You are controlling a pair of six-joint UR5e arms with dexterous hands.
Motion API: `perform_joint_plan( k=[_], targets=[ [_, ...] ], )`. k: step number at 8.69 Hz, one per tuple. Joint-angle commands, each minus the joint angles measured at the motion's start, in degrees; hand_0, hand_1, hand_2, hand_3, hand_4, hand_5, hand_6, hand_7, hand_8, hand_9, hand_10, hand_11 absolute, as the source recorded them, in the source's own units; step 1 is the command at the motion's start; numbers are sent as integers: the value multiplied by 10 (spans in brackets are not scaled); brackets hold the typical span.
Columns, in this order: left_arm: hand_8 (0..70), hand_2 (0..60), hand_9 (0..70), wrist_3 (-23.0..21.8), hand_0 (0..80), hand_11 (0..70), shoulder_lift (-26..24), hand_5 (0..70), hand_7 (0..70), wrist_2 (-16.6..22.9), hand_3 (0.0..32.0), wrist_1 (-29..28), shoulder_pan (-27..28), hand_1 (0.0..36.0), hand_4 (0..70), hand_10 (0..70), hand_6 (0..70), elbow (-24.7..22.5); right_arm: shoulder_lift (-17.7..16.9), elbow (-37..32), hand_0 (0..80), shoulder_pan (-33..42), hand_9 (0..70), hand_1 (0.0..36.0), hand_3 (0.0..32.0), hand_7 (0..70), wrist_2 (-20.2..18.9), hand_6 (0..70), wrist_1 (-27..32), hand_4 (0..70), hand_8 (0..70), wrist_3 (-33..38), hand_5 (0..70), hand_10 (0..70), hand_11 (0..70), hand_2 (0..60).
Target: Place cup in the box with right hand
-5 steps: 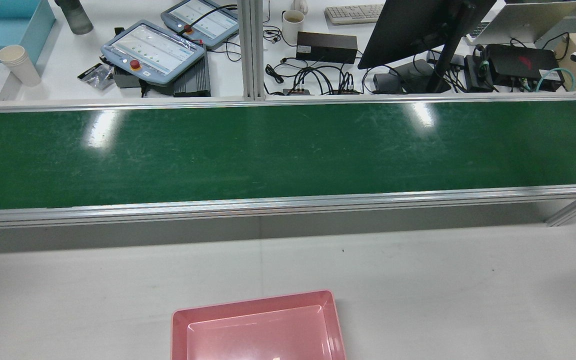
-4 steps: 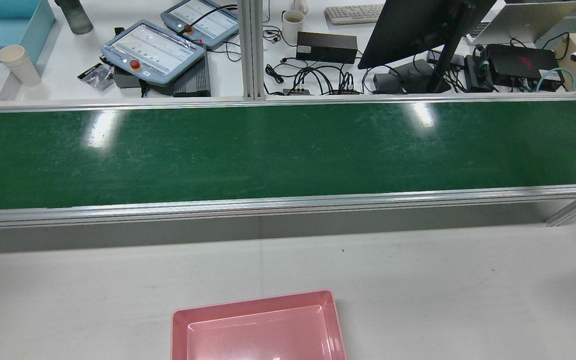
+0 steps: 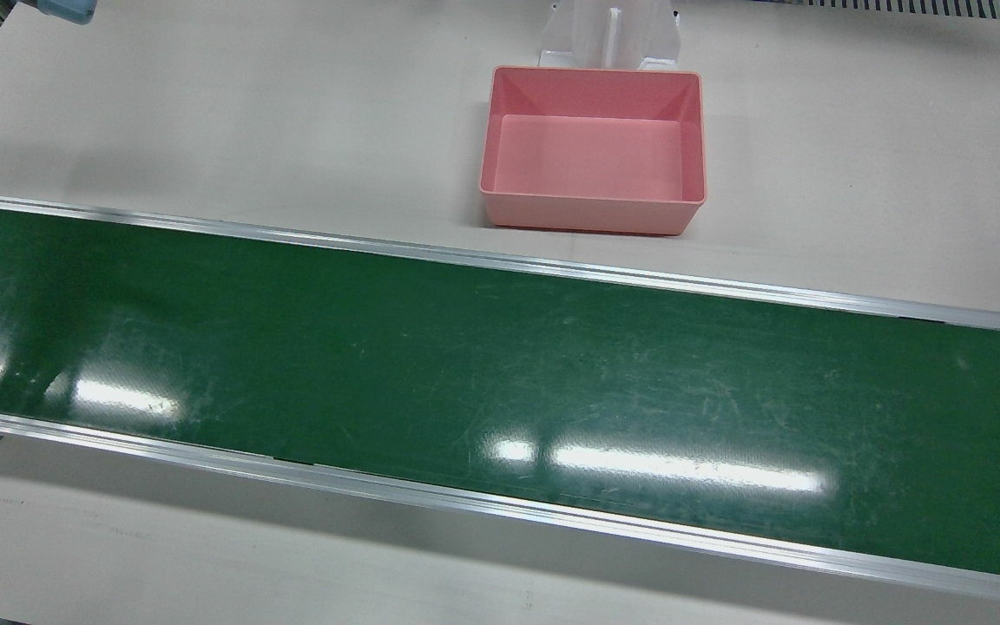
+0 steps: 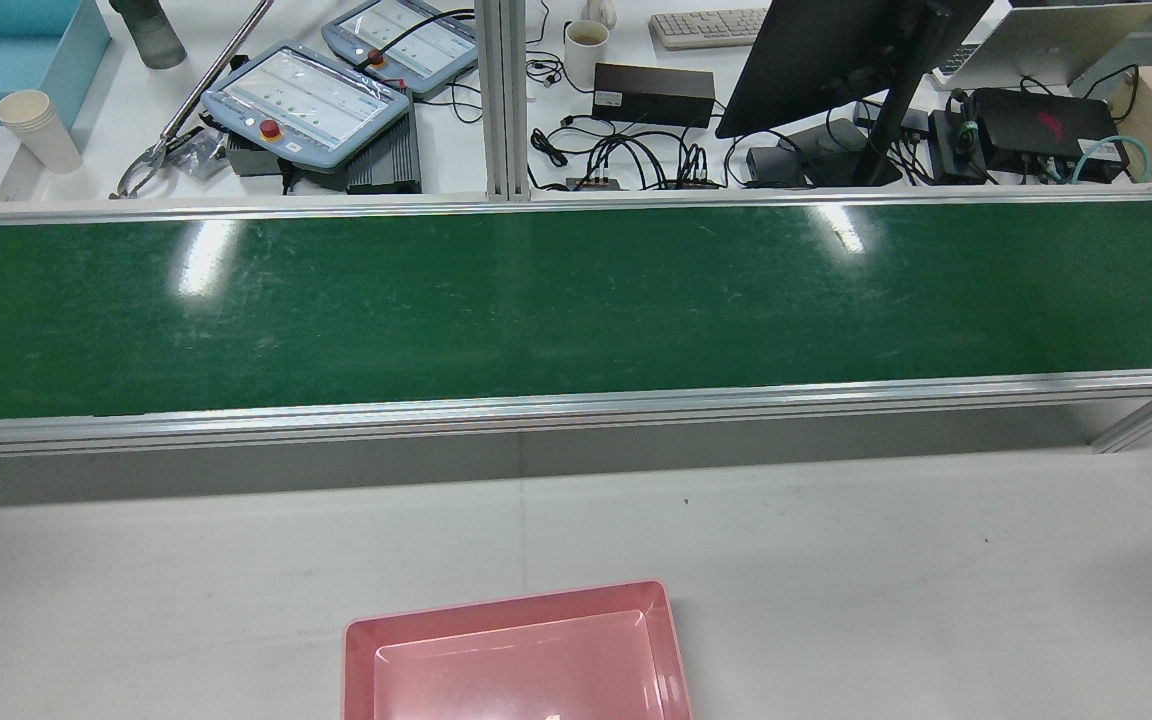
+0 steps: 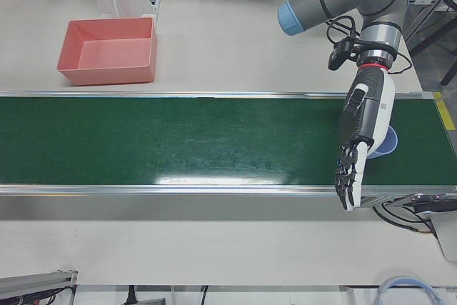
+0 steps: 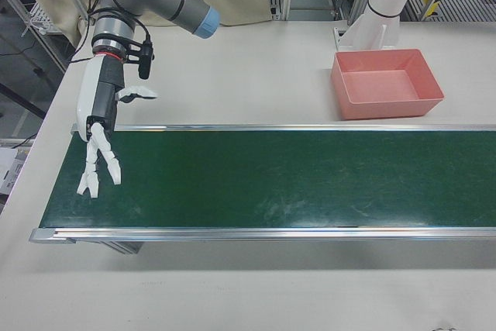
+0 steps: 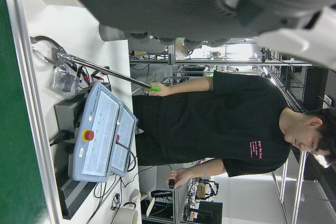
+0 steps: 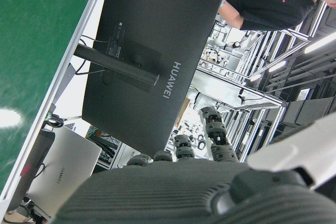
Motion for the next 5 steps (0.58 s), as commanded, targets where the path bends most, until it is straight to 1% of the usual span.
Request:
perform_joint_plan(
  k=[1,2,3,4,5],
  targets=[
    [0,0,0,0,0,0,0,0,0,0,0,0,0,0,0,0,0,-1,23,1,310,-6,2,94,0,9,14,9,1,0,0,-57,22,0,0,150],
    [0,0,0,0,0,0,0,0,0,0,0,0,0,0,0,0,0,-1,24,-10,368,-7,0,115,0,0,24,4,4,0,3,-63,28,0,0,168],
    [0,0,0,0,0,0,0,0,0,0,0,0,0,0,0,0,0,-1,24,-45,467,-7,1,177,0,0,41,4,22,0,12,-45,51,0,0,139],
    [0,0,0,0,0,0,0,0,0,0,0,0,0,0,0,0,0,-1,24,-77,507,-12,6,215,0,0,45,2,54,0,21,-22,66,0,0,92],
    [0,0,0,0,0,0,0,0,0,0,0,0,0,0,0,0,0,-1,24,-90,508,-25,4,214,0,0,55,1,64,0,22,-11,66,0,0,86]
  ],
)
